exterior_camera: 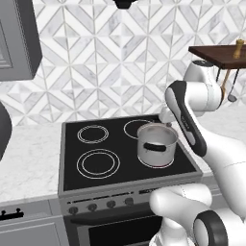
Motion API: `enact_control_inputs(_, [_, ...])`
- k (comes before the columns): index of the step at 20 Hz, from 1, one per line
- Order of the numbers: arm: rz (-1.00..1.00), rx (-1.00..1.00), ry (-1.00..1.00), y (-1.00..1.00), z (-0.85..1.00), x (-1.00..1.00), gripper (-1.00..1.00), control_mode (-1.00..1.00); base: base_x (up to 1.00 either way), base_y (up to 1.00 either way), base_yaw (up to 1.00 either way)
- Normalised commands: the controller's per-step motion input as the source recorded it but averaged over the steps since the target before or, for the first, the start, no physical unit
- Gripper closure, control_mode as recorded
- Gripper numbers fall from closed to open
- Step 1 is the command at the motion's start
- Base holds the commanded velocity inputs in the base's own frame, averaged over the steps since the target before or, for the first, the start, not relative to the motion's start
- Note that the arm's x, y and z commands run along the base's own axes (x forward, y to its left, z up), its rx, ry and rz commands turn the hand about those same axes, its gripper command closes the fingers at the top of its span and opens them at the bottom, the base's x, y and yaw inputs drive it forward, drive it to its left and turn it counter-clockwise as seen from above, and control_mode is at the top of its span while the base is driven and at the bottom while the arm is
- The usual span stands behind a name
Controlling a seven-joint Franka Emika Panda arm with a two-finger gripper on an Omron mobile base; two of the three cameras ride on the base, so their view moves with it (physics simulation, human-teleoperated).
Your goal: Turn off the front right burner of the stove.
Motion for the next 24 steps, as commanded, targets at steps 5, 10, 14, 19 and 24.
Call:
enact_control_inputs(5, [0.0, 0.0, 0.0, 0.0, 0.0, 0.0, -1.0, 1.0, -0.01, -0.45, 0.0])
enact_control_inputs(10, [0.0, 0.0, 0.0, 0.0, 0.0, 0.0, -1.0, 1.0, -0.01, -0.41, 0.0])
enact_control_inputs(14, [0.0, 0.0, 0.0, 0.0, 0.0, 0.0, -1.0, 1.0, 0.0, -0.38, 0.0])
enact_control_inputs(19, [0.0, 0.0, 0.0, 0.0, 0.0, 0.0, -1.0, -1.0, 0.0, -0.03, 0.0])
enact_control_inputs(24, [0.02, -0.03, 0.01, 0.21, -0.03, -0.02, -1.0, -1.0, 0.0, 0.0, 0.0])
